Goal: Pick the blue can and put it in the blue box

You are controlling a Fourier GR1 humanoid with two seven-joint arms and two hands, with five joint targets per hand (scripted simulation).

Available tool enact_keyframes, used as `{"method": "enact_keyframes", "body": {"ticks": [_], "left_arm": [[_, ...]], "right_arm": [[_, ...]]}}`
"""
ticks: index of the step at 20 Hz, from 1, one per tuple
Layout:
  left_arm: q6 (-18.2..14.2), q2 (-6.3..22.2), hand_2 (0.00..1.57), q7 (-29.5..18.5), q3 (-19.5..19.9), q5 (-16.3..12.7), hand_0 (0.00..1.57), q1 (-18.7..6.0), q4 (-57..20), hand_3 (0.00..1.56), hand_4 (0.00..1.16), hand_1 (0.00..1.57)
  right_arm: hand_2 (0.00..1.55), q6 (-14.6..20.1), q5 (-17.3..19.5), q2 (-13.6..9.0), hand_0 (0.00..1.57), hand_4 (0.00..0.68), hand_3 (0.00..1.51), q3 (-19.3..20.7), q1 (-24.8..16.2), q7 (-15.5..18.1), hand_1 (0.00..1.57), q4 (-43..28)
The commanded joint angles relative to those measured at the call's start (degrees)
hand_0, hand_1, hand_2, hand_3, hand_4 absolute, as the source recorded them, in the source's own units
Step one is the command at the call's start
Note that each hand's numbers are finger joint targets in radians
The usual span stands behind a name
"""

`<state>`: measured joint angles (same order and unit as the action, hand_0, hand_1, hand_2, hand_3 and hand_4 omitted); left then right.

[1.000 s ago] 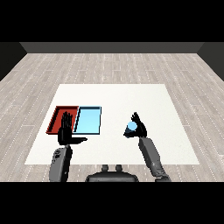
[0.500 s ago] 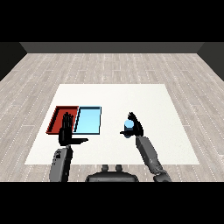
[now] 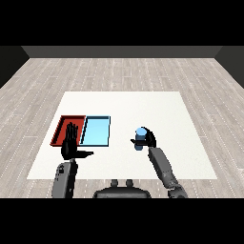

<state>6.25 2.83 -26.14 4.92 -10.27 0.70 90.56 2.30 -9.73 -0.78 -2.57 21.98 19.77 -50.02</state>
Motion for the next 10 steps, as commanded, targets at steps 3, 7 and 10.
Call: {"method": "enact_keyframes", "body": {"ticks": [3, 7, 10], "left_arm": [[-0.62, -0.76, 0.00, 0.97, -1.56, 1.09, 0.00, -0.38, 0.93, 0.00, 0.00, 0.00], [-2.75, -1.75, 0.00, -0.83, -2.72, 4.81, 0.00, -4.56, -6.04, 0.00, 0.00, 0.00], [-4.21, -2.73, 0.00, 1.55, -5.77, 6.52, 0.00, -2.20, -2.94, 0.00, 0.00, 0.00]], "right_arm": [[1.47, 2.51, 1.64, 0.76, 1.54, 0.662, 1.42, -2.26, -1.36, 0.33, 1.54, -3.45], [1.45, 3.09, 1.74, 0.74, 1.49, 0.651, 1.41, -0.85, 4.05, -1.14, 1.49, -3.19], [1.45, -1.71, 1.39, -2.12, 1.47, 0.649, 1.41, -0.55, -2.44, 0.25, 1.47, -10.55]]}}
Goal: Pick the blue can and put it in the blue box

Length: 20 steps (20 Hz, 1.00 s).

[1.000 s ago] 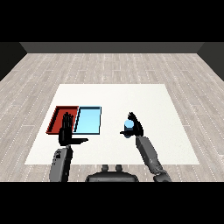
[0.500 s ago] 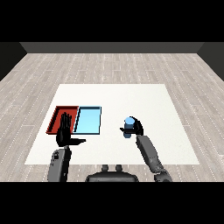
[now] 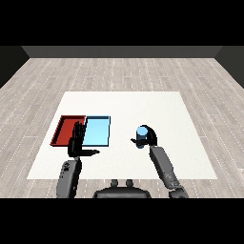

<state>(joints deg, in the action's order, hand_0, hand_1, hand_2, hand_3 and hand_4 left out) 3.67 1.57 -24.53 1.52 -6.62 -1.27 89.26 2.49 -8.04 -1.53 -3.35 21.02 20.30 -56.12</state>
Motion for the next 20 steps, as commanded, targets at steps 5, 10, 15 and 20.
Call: {"method": "enact_keyframes", "body": {"ticks": [5, 10, 15, 20], "left_arm": [[-2.83, -1.54, 0.00, 0.89, -4.59, 2.56, 0.00, -4.35, -8.09, 0.00, 0.00, 0.00], [-1.08, -1.56, 0.00, 4.12, -6.94, -0.30, 0.00, -4.26, -5.75, 0.00, 0.00, 0.00], [-4.41, -1.56, 0.00, 5.74, -10.42, 0.49, 0.00, -6.60, -8.12, 0.00, 0.00, 0.00], [-3.82, -1.57, 0.00, 7.22, -9.56, -1.58, 0.00, -10.22, -8.63, 0.00, 0.00, 0.00]], "right_arm": [[1.45, -0.64, 0.84, -0.40, 1.49, 0.648, 1.40, -1.72, 0.19, -5.07, 1.49, -11.44], [1.44, -1.22, 0.86, -0.24, 1.44, 0.665, 1.42, -1.45, 1.62, -5.07, 1.44, -16.27], [1.44, 0.77, 2.17, 1.47, 1.43, 0.654, 1.41, -3.71, 1.22, -4.30, 1.43, -17.44], [1.44, 7.14, -1.28, 1.51, 1.43, 0.654, 1.41, -8.61, 6.04, -2.56, 1.43, -12.83]]}}
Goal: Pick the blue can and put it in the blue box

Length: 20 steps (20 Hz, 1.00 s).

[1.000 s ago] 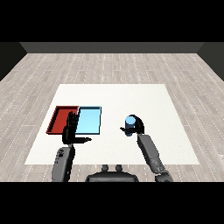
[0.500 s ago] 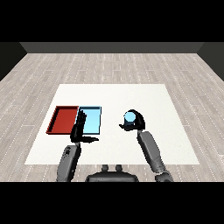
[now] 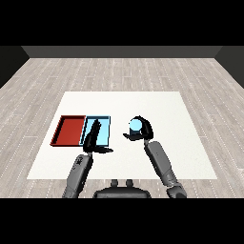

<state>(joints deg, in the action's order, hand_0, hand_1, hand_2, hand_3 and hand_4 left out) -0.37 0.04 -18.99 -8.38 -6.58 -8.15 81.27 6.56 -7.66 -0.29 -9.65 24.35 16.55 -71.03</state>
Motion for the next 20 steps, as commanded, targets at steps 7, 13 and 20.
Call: {"method": "enact_keyframes", "body": {"ticks": [7, 13, 20], "left_arm": [[-6.05, -0.04, 0.00, -0.77, -4.65, -2.54, 0.00, -9.05, -9.11, 0.00, 0.00, 0.00], [-7.22, -0.04, 0.00, -0.27, -6.63, -5.68, 0.00, -12.74, -14.71, 0.00, 0.00, 0.00], [-13.49, -0.04, 0.00, -4.44, -14.07, -8.53, 0.00, -15.05, -22.16, 0.00, 0.00, 0.00]], "right_arm": [[1.44, 5.23, -2.10, 0.29, 1.43, 0.669, 1.41, -5.67, 1.62, -1.48, 1.43, 0.00], [1.45, 5.31, -1.69, 0.29, 1.42, 0.658, 1.41, -4.81, 5.45, -2.49, 1.42, -0.01], [1.44, 4.28, -2.46, 0.29, 1.40, 0.674, 1.40, -8.50, 2.19, 2.34, 1.40, -0.81]]}}
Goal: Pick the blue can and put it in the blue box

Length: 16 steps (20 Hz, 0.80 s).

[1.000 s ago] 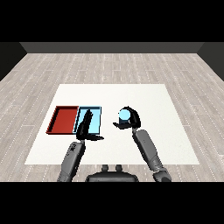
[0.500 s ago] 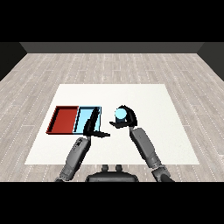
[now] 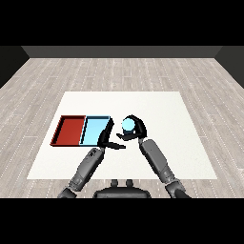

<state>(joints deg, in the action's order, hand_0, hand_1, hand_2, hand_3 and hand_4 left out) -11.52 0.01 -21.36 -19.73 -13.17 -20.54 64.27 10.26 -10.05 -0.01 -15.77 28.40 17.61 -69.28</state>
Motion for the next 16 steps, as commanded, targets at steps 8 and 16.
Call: {"method": "enact_keyframes", "body": {"ticks": [8, 16], "left_arm": [[-4.49, -0.01, 0.00, -3.63, -6.55, -5.71, 0.00, -3.84, -8.00, 0.00, 0.00, 0.00], [-0.02, -0.01, 0.00, -1.76, -2.42, -3.27, 0.00, -3.58, -5.83, 0.00, 0.00, 0.00]], "right_arm": [[1.45, -0.29, -0.41, 0.01, 1.40, 0.677, 1.41, -3.22, -1.97, 3.06, 1.40, 0.07], [1.43, 4.44, -3.45, 0.01, 1.41, 0.651, 1.39, -7.78, 4.15, 3.52, 1.41, 4.32]]}}
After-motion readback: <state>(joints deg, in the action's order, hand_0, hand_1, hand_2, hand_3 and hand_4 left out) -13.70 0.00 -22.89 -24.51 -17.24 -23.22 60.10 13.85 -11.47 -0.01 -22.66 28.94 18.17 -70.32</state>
